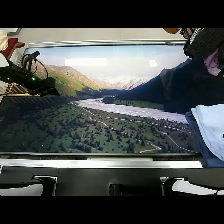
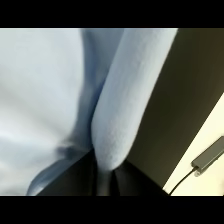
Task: Fold the clothes and pants, and hang the long-sleeved shirts on hangers.
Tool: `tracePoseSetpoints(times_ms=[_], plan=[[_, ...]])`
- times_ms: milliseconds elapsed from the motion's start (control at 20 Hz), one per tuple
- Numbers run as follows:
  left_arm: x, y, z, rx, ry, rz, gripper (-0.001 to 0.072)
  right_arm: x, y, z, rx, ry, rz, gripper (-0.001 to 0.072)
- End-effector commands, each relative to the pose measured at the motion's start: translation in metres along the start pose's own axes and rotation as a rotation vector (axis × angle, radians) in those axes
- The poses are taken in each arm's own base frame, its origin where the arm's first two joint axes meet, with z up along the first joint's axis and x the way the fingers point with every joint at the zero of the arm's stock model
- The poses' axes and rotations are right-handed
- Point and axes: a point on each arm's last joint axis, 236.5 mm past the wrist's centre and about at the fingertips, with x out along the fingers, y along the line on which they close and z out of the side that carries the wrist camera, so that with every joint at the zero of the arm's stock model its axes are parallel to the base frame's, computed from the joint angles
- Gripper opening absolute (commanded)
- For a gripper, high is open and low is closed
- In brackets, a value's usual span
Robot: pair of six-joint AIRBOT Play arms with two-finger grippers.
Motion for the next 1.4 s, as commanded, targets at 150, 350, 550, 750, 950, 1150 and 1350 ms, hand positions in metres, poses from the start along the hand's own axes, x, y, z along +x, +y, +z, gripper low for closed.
tracePoseSetpoints(times_ms=[150,350,550,750,950,1150,1350], plan=[[0.000,0.000,0.000,0.004,-0.001,0.000,0.0018,0.016,-0.002,-0.002,-0.033,-0.006,-0.047,0.0037],[0.000,0.000,0.002,0.004,-0.006,-0.001,0.0018,0.021,-0.017,-0.002,-0.024,-0.015,-0.127,0.0272],[0.000,0.000,0.007,0.003,-0.029,-0.001,0.0018,0.013,-0.026,-0.001,0.045,-0.040,-0.134,0.0639],[0.001,0.019,0.024,0.032,-0.100,0.117,0.0017,-0.058,0.076,0.021,-0.071,-0.283,0.377,0.0492],[0.011,0.047,0.040,0.148,-0.157,0.344,0.0017,-0.194,0.208,-0.038,-0.414,-0.521,0.853,0.0157],[0.028,0.053,0.038,0.166,-0.147,0.376,0.0018,-0.235,0.274,-0.145,-0.721,-0.559,0.900,0.0038],[0.028,0.062,0.022,0.147,-0.082,0.406,0.0019,-0.248,0.293,-0.189,-0.890,-0.625,0.898,0.0040]])
